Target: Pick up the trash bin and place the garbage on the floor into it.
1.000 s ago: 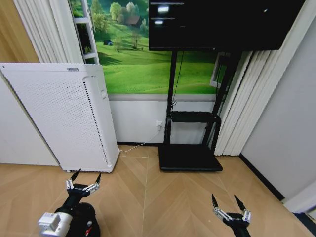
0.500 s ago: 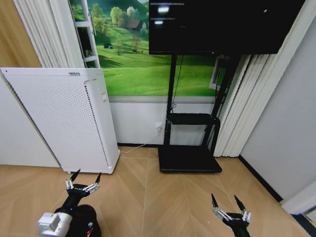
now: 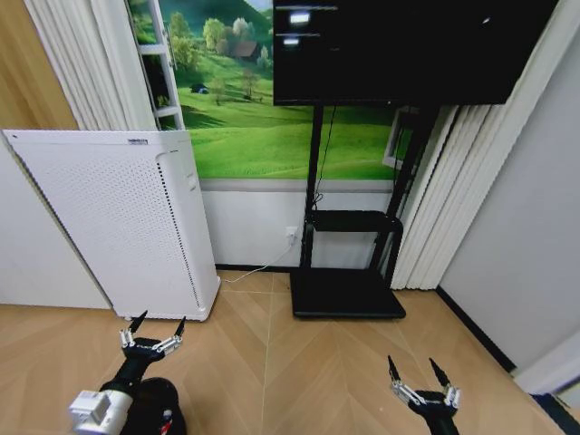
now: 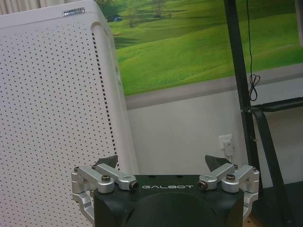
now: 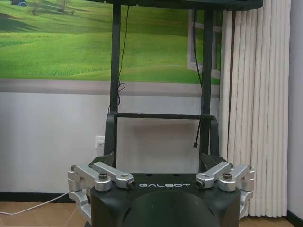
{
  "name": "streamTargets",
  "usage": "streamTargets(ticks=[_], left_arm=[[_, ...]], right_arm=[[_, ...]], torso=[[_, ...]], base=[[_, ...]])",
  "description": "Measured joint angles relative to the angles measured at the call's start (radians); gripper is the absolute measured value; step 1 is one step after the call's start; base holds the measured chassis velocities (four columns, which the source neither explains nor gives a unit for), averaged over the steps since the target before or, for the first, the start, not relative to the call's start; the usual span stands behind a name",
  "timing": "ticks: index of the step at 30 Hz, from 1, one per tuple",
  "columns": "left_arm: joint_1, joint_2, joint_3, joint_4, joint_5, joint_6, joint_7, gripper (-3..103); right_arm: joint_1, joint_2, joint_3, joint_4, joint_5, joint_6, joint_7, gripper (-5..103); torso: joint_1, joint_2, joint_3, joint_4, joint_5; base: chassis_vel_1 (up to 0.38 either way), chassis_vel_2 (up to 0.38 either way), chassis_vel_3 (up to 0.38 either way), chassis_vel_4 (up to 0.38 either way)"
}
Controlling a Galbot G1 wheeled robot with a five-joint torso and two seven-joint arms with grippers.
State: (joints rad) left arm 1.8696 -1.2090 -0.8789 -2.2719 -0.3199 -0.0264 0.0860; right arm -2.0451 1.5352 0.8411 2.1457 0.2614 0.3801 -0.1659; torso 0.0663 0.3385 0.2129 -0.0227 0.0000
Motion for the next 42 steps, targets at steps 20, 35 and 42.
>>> streamTargets(ticks=[20,35,42], left_arm=[[0.0,0.0,0.0,0.0,0.0,0.0,0.0,100],[0.0,0.0,0.0,0.0,0.0,0.0,0.0,100],[0.0,0.0,0.0,0.0,0.0,0.0,0.0,100]], right_arm=[[0.0,0.0,0.0,0.0,0.0,0.0,0.0,100],[0.0,0.0,0.0,0.0,0.0,0.0,0.0,100],[0.0,0.0,0.0,0.0,0.0,0.0,0.0,100]], torso=[[0.041,0.111,0.07,0.0001,0.0],[0.059,0.159,0.099,0.0001,0.0001],[0.071,0.189,0.117,0.0,0.0]], base=[[0.025,0.024,-0.022,-0.021],[0.038,0.038,-0.026,-0.028],[0.0,0.0,0.0,0.0]])
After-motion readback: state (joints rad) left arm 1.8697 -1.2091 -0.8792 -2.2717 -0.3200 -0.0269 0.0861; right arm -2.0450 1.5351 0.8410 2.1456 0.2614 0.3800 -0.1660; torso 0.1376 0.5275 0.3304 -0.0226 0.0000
